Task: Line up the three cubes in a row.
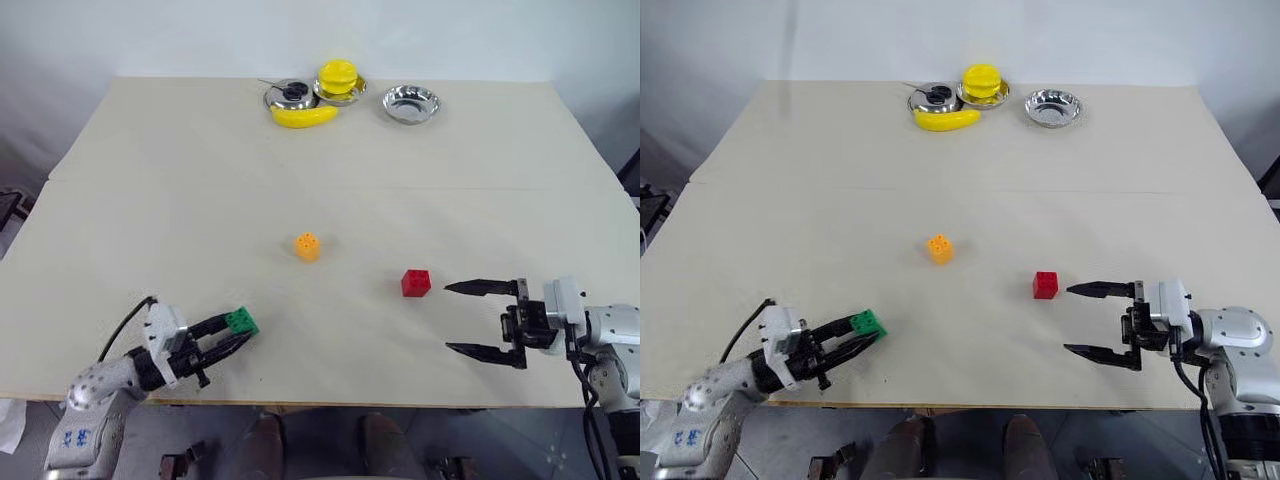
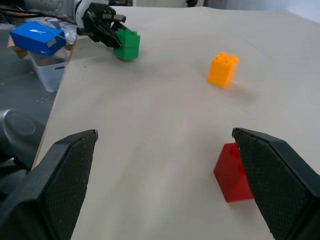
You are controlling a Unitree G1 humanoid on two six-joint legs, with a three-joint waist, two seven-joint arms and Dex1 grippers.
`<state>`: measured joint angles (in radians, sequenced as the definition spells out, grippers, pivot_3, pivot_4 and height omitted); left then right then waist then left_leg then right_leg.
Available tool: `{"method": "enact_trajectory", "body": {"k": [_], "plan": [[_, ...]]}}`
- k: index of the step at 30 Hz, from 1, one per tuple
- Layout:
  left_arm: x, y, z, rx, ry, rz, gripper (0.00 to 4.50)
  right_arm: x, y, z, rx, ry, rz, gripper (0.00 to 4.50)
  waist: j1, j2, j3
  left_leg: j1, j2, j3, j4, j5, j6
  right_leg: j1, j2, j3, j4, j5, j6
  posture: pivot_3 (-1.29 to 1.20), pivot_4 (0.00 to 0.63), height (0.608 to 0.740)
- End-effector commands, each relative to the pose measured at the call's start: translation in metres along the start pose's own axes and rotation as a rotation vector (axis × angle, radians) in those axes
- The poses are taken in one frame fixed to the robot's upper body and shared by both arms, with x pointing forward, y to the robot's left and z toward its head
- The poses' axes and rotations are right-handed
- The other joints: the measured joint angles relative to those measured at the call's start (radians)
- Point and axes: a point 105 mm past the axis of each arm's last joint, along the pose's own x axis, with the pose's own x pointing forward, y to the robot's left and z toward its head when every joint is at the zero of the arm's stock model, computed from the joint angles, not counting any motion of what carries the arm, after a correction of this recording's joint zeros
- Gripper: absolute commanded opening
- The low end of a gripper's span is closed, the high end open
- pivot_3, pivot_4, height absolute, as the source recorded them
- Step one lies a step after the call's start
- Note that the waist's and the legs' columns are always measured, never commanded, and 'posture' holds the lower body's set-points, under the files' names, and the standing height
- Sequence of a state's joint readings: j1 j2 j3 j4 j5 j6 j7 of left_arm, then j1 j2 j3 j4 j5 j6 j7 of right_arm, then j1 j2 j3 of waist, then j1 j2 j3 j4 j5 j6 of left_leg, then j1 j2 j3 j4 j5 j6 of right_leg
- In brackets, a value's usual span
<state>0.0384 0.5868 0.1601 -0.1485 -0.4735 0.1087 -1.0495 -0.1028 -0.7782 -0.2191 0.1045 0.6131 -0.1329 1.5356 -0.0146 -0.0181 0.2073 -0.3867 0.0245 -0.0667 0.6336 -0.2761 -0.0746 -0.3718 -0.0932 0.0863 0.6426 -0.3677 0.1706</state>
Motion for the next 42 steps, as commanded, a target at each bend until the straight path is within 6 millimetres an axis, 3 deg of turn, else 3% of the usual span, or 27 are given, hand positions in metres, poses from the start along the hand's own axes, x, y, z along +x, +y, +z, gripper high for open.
{"method": "enact_trajectory", "body": {"k": [1, 3, 9, 12, 16, 23, 36, 41, 42], "plan": [[0.03, 0.015, 0.011, 0.075, 0.039, -0.117, 1.5, -0.014, -0.004, 0.009, -0.045, 0.022, -0.045, 4.5, 0.005, 0.0, 0.0, 0.0, 0.0, 0.0, 0.0, 0.0, 0.0, 0.0, 0.0, 0.0, 0.0, 0.0, 0.0, 0.0, 0.15, 0.74], [0.059, 0.028, 0.022, 0.099, 0.018, -0.164, 1.5, -0.016, -0.003, 0.008, -0.04, 0.031, -0.057, 4.5, 0.017, 0.0, 0.0, 0.001, -0.001, 0.0, 0.001, 0.0, 0.0, 0.001, 0.0, 0.0, 0.0, 0.0, 0.001, 0.0, 0.15, 0.74], [0.128, 0.022, 0.031, 0.171, 0.035, -0.38, 1.5, -0.013, 0.005, 0.013, -0.039, 0.019, -0.081, 4.5, 0.006, 0.0, 0.0, -0.001, -0.003, 0.001, 0.004, 0.0, 0.0, 0.001, -0.001, 0.001, -0.001, 0.001, 0.001, 0.0, 0.15, 0.74], [0.155, 0.021, 0.037, 0.189, 0.042, -0.4, 1.5, -0.011, 0.009, 0.016, -0.037, 0.012, -0.096, 4.5, 0.013, 0.0, 0.0, -0.003, -0.003, 0.001, 0.005, 0.0, 0.0, -0.001, -0.001, 0.001, 0.0, 0.001, 0.002, 0.0, 0.15, 0.74], [0.176, 0.023, 0.042, 0.183, 0.017, -0.363, 1.5, -0.006, 0.011, 0.018, -0.033, -0.002, -0.111, 4.5, 0.012, 0.0, 0.0, -0.004, -0.003, 0.001, 0.008, 0.0, 0.0, -0.001, -0.001, 0.001, 0.0, 0.001, 0.002, 0.0, 0.15, 0.74], [0.177, 0.006, 0.034, 0.208, 0.055, -0.491, 1.5, -0.006, 0.013, 0.018, -0.021, -0.004, -0.112, 4.5, 0.014, 0.0, 0.0, -0.004, -0.003, 0.0, 0.009, 0.0, 0.0, -0.001, -0.001, 0.001, 0.001, 0.001, 0.002, 0.0, 0.15, 0.74], [0.167, 0.023, 0.031, 0.205, 0.081, -0.44, 1.5, -0.007, 0.015, 0.016, -0.008, -0.008, -0.111, 4.5, 0.014, 0.0, 0.0, -0.004, -0.003, 0.0, 0.01, 0.0, 0.0, 0.0, -0.001, 0.001, 0.001, 0.001, 0.003, 0.0, 0.15, 0.74], [0.166, 0.02, 0.026, 0.194, 0.098, -0.478, 1.5, -0.006, 0.015, 0.015, -0.006, -0.01, -0.109, 4.5, 0.014, 0.0, 0.0, -0.004, -0.003, 0.0, 0.01, 0.0, 0.0, 0.0, -0.001, 0.001, 0.001, 0.001, 0.003, 0.0, 0.15, 0.74], [0.166, 0.019, 0.027, 0.195, 0.09, -0.482, 1.85, -0.006, 0.015, 0.015, -0.006, -0.01, -0.109, 4.5, 0.014, 0.0, 0.0, -0.004, -0.003, 0.0, 0.01, 0.0, 0.001, 0.0, -0.001, 0.001, 0.001, 0.001, 0.003, 0.0, 0.15, 0.74]]}}
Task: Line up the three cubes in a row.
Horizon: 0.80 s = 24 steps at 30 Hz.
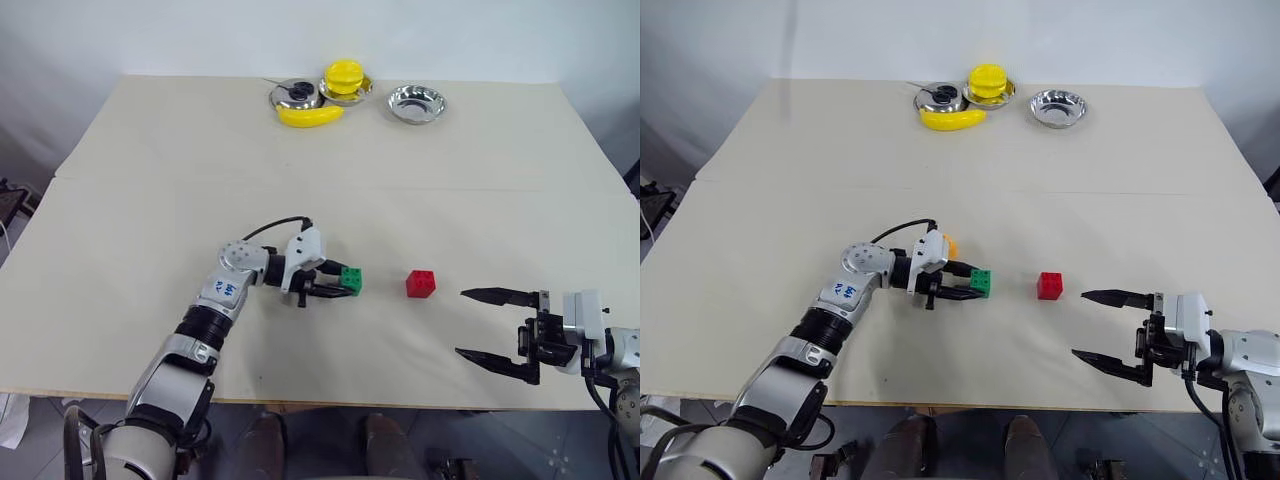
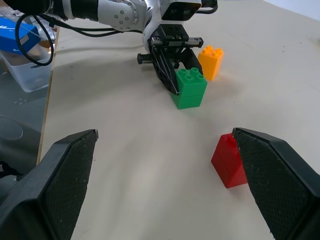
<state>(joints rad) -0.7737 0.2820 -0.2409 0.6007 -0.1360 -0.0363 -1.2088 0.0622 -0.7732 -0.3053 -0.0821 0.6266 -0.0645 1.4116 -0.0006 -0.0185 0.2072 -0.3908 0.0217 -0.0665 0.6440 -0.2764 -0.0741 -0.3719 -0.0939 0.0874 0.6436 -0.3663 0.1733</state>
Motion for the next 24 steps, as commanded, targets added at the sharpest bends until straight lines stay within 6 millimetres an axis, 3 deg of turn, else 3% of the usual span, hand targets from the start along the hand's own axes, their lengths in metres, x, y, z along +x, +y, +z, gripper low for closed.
{"method": "enact_trajectory", "body": {"k": [1, 8, 9, 15, 19, 22, 24], "plan": [[0.001, 0.001, 0.007, 0.025, -0.025, -0.007, 2.23, -0.001, -0.001, 0.007, -0.03, -0.031, -0.005, 4.5, 0.0, 0.0, 0.0, 0.0, 0.0, 0.0, 0.0, 0.0, 0.0, 0.0, 0.0, 0.0, 0.0, 0.0, 0.0, 0.0, 0.15, 0.74], [-0.016, -0.006, 0.017, 0.037, -0.096, 0.01, 4.32, 0.001, -0.001, 0.006, -0.021, -0.037, 0.004, 4.5, -0.003, 0.0, 0.0, 0.0, 0.0, 0.0, 0.0, 0.0, 0.0, 0.0, 0.0, 0.0, 0.0, 0.0, 0.0, 0.0, 0.15, 0.74], [-0.022, -0.009, 0.017, 0.032, -0.107, 0.018, 4.46, 0.002, -0.001, 0.006, -0.019, -0.039, 0.005, 4.5, -0.004, 0.0, 0.0, 0.0, 0.0, 0.0, 0.0, 0.0, 0.0, 0.0, 0.0, 0.0, 0.0, 0.0, 0.0, 0.0, 0.15, 0.74], [-0.062, -0.038, 0.017, 0.009, -0.159, 0.034, 4.46, 0.004, -0.002, 0.004, 0.0, -0.052, 0.013, 4.5, -0.005, 0.0, 0.0, 0.0, 0.002, 0.0, 0.0, 0.0, 0.0, -0.001, 0.001, 0.0, 0.001, 0.0, 0.0, 0.0, 0.15, 0.74], [-0.094, -0.046, 0.004, -0.023, -0.126, 0.151, 4.46, 0.007, -0.013, 0.008, -0.016, -0.089, -0.038, 4.5, -0.002, 0.0, 0.0, 0.001, 0.002, -0.001, 0.001, -0.001, 0.001, 0.002, 0.0, 0.0, 0.0, 0.0, 0.0, 0.0, 0.15, 0.74], [-0.137, -0.053, -0.006, -0.034, -0.121, 0.378, 4.46, 0.007, -0.021, 0.013, -0.035, -0.126, -0.068, 4.5, -0.004, 0.0, 0.0, 0.001, 0.001, -0.001, 0.001, -0.003, 0.005, 0.002, 0.0, 0.0, 0.0, 0.0, 0.0, 0.0, 0.15, 0.74], [-0.172, -0.061, -0.022, -0.13, -0.135, 0.591, 4.46, 0.005, -0.03, 0.019, -0.065, -0.176, -0.132, 4.5, -0.011, 0.0, 0.0, 0.002, 0.002, -0.001, 0.001, -0.004, 0.005, 0.002, 0.0, 0.0, 0.0, 0.0, 0.0, 0.0, 0.15, 0.74]]}}
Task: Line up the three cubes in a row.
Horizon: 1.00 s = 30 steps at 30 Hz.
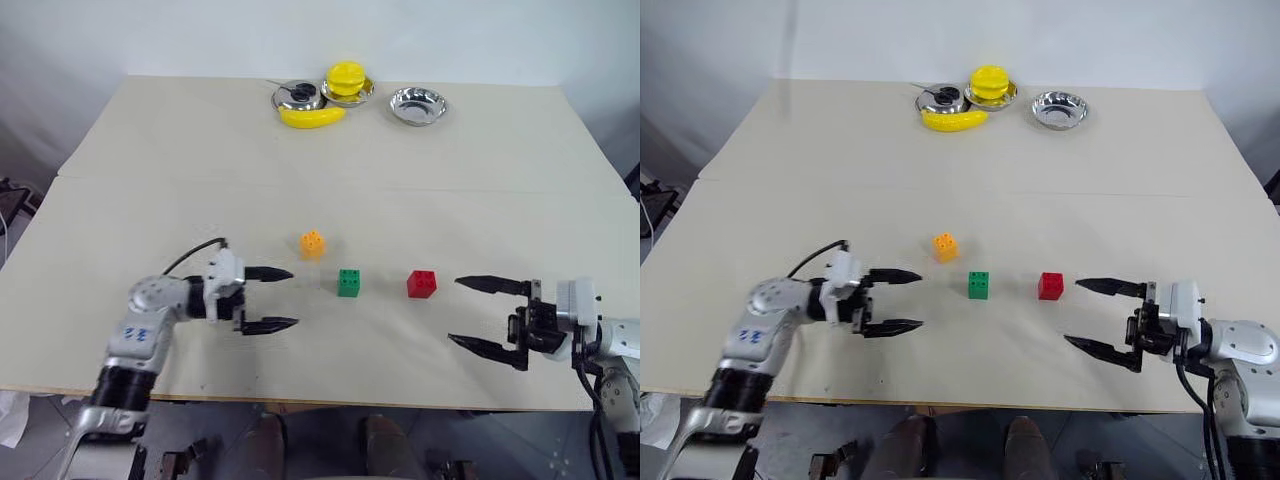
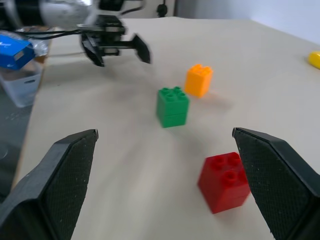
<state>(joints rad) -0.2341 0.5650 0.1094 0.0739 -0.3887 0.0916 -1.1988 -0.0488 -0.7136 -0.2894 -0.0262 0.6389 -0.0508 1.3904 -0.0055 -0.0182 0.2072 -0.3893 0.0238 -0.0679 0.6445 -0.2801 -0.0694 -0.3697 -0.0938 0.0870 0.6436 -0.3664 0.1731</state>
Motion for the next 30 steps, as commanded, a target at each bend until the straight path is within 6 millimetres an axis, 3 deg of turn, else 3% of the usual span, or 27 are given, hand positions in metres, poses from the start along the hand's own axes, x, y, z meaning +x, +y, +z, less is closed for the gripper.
{"method": "enact_trajectory", "body": {"k": [1, 7, 11, 17, 22, 25, 27, 30], "plan": [[-0.06, 0.01, -0.005, -0.056, -0.037, 0.352, 4.46, -0.005, -0.015, 0.014, -0.076, -0.095, -0.112, 4.5, -0.01, 0.0, 0.0, 0.0, 0.001, 0.001, -0.001, 0.0, 0.0, -0.001, 0.0, 0.0, 0.0, 0.0, 0.0, 0.0, 0.15, 0.74], [-0.124, -0.005, -0.039, -0.155, 0.013, 0.673, 4.46, -0.021, -0.023, 0.018, -0.148, -0.113, -0.255, 4.5, 0.0, 0.0, 0.0, 0.001, 0.001, 0.0, 0.0, -0.001, 0.0, 0.001, 0.0, -0.001, 0.0, 0.0, -0.001, 0.0, 0.15, 0.74], [-0.128, -0.026, -0.038, -0.162, 0.022, 0.663, 4.46, -0.03, -0.014, 0.011, -0.135, -0.065, -0.258, 4.5, 0.001, 0.0, 0.0, 0.003, 0.001, 0.0, -0.001, -0.003, -0.001, 0.006, 0.0, -0.001, -0.005, -0.001, -0.001, 0.0, 0.15, 0.74], [-0.068, -0.007, -0.02, -0.073, 0.022, 0.421, 4.46, -0.024, -0.007, 0.008, -0.08, -0.038, -0.183, 4.5, 0.008, 0.001, 0.0, 0.005, 0.0, -0.002, 0.0, -0.004, -0.001, 0.011, 0.0, -0.003, -0.007, 0.001, 0.0, 0.0, 0.15, 0.74], [-0.02, 0.035, -0.016, 0.005, 0.06, 0.362, 4.46, -0.029, -0.009, 0.008, -0.058, -0.003, -0.184, 4.5, 0.003, 0.003, -0.001, 0.005, 0.0, -0.002, 0.0, -0.004, -0.001, 0.01, 0.001, -0.003, -0.008, 0.002, 0.001, 0.0, 0.15, 0.74], [0.012, 0.059, -0.004, 0.0, 0.01, 0.374, 4.46, -0.038, -0.008, 0.008, -0.069, 0.029, -0.214, 4.5, 0.001, 0.004, -0.001, 0.005, 0.0, -0.001, 0.001, -0.004, -0.001, 0.01, 0.001, -0.002, -0.008, 0.002, 0.001, 0.0, 0.15, 0.74], [0.036, 0.064, 0.007, -0.025, -0.065, 0.341, 4.46, -0.044, -0.007, 0.011, -0.075, 0.035, -0.26, 4.5, 0.004, 0.004, -0.001, 0.003, 0.0, -0.001, 0.001, -0.004, 0.0, 0.008, 0.001, -0.002, -0.008, 0.002, 0.001, 0.0, 0.15, 0.74], [0.066, 0.048, 0.003, -0.011, -0.065, 0.179, 4.46, -0.043, -0.003, 0.011, -0.079, 0.037, -0.281, 4.5, 0.001, 0.004, -0.001, 0.002, -0.001, 0.0, 0.002, -0.004, 0.0, 0.007, 0.0, -0.001, -0.008, 0.002, 0.001, 0.0, 0.15, 0.74]]}}
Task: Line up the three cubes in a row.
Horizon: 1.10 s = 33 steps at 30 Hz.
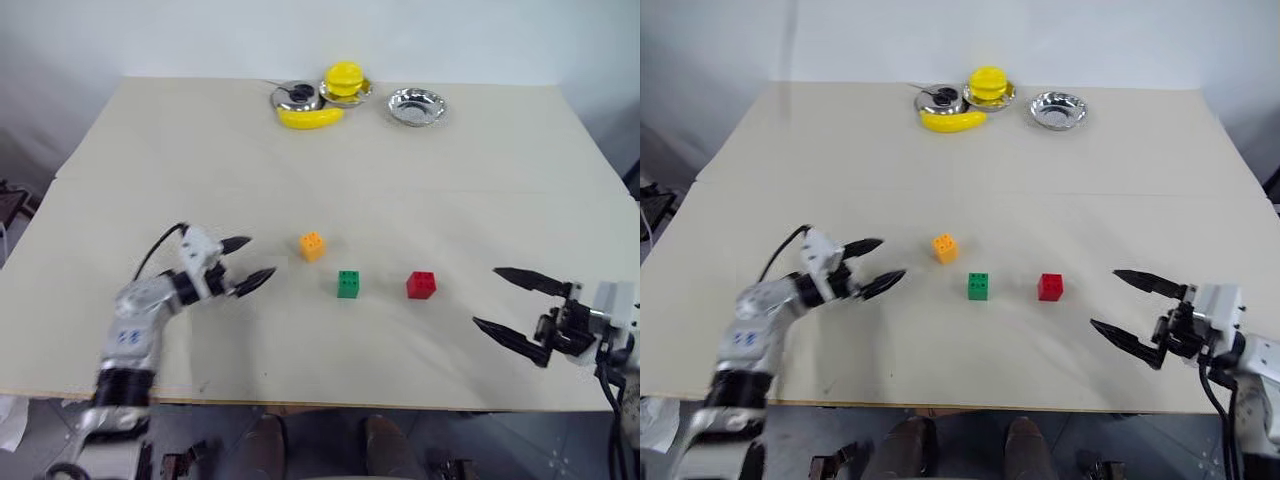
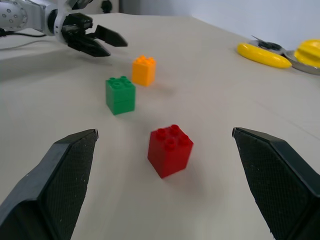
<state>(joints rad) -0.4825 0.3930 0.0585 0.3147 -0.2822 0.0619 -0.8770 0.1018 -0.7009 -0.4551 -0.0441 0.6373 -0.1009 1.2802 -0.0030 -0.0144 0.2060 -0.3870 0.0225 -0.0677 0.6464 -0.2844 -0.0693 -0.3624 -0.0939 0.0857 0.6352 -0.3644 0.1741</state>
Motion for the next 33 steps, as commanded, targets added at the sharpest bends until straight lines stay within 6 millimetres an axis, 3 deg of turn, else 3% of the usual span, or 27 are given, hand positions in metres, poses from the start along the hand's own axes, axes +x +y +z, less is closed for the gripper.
{"method": "enact_trajectory", "body": {"k": [1, 11, 14, 18, 22, 26, 30, 33], "plan": [[0.017, -0.02, -0.009, 0.025, 0.027, -0.131, 4.46, -0.001, 0.002, 0.012, -0.042, -0.022, -0.031, 4.5, -0.003, 0.0, 0.0, 0.0, 0.0, 0.0, 0.0, 0.0, 0.0, 0.0, 0.0, 0.0, 0.0, 0.0, 0.0, 0.0, 0.15, 0.74], [0.056, -0.003, -0.005, 0.042, 0.001, -0.049, 4.46, 0.005, 0.009, 0.015, -0.038, -0.033, -0.056, 4.5, 0.006, 0.0, 0.0, 0.0, 0.0, 0.0, 0.001, 0.0, 0.0, 0.002, 0.0, 0.0, -0.004, 0.002, 0.003, 0.0, 0.15, 0.74], [0.059, -0.005, -0.006, 0.043, 0.0, -0.067, 3.89, 0.006, 0.009, 0.015, -0.04, -0.035, -0.061, 4.5, 0.004, 0.0, 0.0, 0.0, -0.001, 0.0, 0.0, 0.0, 0.001, 0.002, 0.0, 0.0, -0.005, 0.002, 0.003, 0.0, 0.15, 0.74], [0.057, -0.008, -0.007, 0.045, 0.003, -0.098, 2.7, 0.007, 0.009, 0.015, -0.041, -0.038, -0.064, 4.5, 0.002, 0.0, 0.0, 0.0, -0.001, 0.0, -0.001, 0.0, 0.0, 0.002, 0.0, 0.0, -0.006, 0.002, 0.003, 0.0, 0.15, 0.74], [0.045, -0.004, -0.007, 0.04, 0.002, -0.116, 1.6, 0.008, 0.011, 0.013, -0.036, -0.04, -0.06, 4.5, 0.001, 0.0, 0.0, 0.0, -0.001, 0.0, 0.0, 0.0, 0.001, 0.002, 0.0, 0.0, -0.006, 0.002, 0.003, 0.0, 0.15, 0.74], [0.022, -0.01, -0.004, 0.08, 0.004, -0.252, 1.54, 0.009, 0.013, 0.013, -0.03, -0.037, -0.053, 4.5, -0.001, 0.0, 0.0, 0.0, -0.001, 0.0, -0.001, 0.0, 0.0, 0.002, 0.0, 0.0, -0.006, 0.002, 0.003, 0.0, 0.15, 0.74], [-0.018, -0.005, 0.018, 0.124, -0.008, -0.432, 1.54, 0.007, 0.016, 0.013, 0.004, -0.026, -0.025, 4.5, -0.002, 0.0, 0.0, 0.0, 0.0, 0.0, -0.001, 0.0, 0.0, 0.001, 0.001, 0.0, -0.006, 0.002, 0.003, 0.0, 0.15, 0.74], [-0.036, -0.007, 0.012, 0.174, 0.083, -0.539, 1.54, 0.006, 0.016, 0.013, 0.007, -0.015, -0.004, 4.5, 0.0, 0.0, 0.0, 0.0, 0.0, 0.0, -0.001, 0.0, 0.0, 0.002, 0.0, 0.0, -0.006, 0.002, 0.003, 0.0, 0.15, 0.74]]}}
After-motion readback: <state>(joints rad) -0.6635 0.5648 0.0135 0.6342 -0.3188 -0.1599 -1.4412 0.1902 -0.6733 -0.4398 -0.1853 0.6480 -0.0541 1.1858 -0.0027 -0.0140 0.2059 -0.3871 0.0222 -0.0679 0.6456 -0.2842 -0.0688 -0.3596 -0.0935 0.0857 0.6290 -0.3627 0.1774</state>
